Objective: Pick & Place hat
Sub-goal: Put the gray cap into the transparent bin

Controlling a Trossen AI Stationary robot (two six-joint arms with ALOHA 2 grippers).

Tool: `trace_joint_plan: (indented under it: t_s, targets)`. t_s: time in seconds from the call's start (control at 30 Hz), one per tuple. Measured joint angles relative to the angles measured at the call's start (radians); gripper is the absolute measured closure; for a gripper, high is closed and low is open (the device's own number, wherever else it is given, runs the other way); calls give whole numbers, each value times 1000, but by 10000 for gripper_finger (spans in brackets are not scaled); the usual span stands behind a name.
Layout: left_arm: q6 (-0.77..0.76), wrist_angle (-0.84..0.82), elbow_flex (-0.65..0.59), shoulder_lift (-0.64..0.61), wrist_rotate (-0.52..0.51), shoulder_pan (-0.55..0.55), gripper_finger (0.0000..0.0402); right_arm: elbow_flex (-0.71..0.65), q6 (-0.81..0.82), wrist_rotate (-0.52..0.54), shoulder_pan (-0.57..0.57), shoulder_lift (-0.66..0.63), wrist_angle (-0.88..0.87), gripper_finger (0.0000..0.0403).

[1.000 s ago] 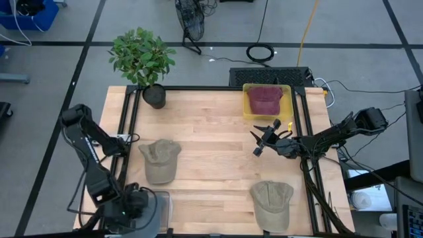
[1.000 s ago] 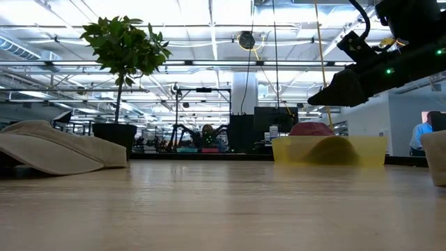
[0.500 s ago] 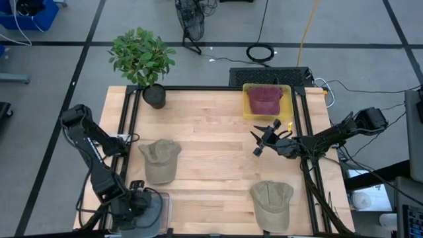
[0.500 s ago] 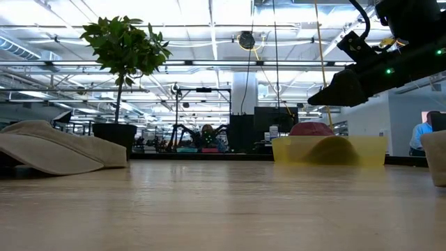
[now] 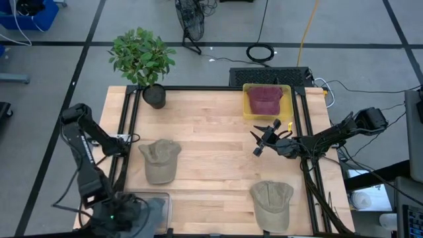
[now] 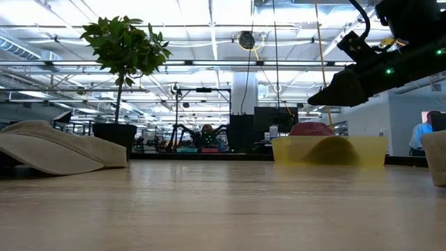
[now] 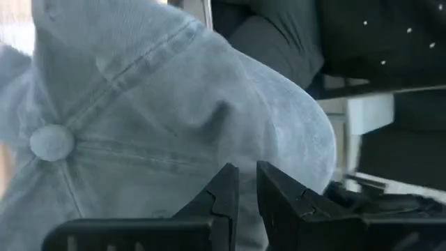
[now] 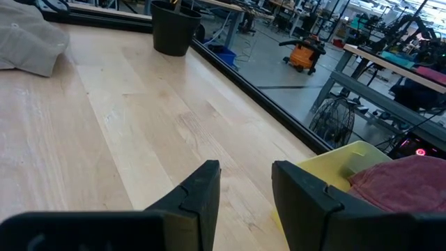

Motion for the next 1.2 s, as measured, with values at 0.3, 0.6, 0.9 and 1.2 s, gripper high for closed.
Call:
trace_joint_plan:
  t_s: [0.3,0.6,0.9,1.2]
  targets:
    - [22,-240,3,0,-120,15,346,0,1,0,-1,0,1,282]
    - [-6,-173,108,-3,-79,-2,346,0,1,0,-1,0,1,282]
    - [134,-146,281,-4,-459,-60,346,0,-26,0,-28,0,10,282]
    - [137,347,155,162,-458,-8,346,0,-122,-176,-118,0,41,282]
